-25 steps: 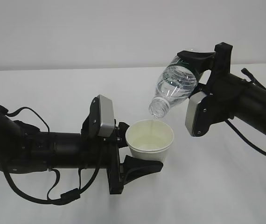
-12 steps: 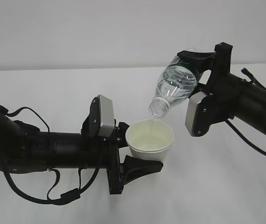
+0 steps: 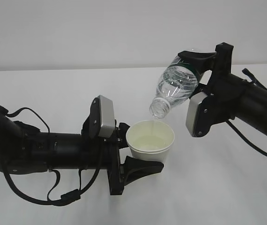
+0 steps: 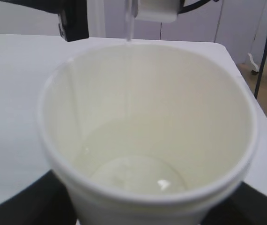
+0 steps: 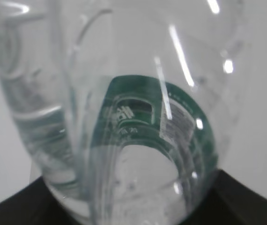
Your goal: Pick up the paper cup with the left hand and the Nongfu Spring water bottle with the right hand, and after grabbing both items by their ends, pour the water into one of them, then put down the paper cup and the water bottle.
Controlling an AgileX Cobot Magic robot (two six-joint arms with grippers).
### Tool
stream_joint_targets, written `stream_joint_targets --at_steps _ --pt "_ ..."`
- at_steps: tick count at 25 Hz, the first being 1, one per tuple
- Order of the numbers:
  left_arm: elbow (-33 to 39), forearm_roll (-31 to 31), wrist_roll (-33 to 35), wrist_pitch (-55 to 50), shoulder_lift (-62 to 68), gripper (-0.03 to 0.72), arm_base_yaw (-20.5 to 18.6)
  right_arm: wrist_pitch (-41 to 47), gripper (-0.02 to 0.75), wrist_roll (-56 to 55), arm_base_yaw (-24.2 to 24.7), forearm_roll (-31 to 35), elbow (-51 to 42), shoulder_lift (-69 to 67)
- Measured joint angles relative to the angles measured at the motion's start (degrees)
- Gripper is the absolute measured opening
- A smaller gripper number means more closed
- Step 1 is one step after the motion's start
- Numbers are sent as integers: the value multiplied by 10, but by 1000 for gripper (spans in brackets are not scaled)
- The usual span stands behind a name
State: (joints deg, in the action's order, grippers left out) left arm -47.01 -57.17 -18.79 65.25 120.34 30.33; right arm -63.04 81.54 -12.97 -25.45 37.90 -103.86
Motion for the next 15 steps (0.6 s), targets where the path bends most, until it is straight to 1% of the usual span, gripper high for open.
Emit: stream_joint_targets --at_steps 15 --pt "0 0 0 0 0 483 0 -1 457 1 0 0 0 -1"
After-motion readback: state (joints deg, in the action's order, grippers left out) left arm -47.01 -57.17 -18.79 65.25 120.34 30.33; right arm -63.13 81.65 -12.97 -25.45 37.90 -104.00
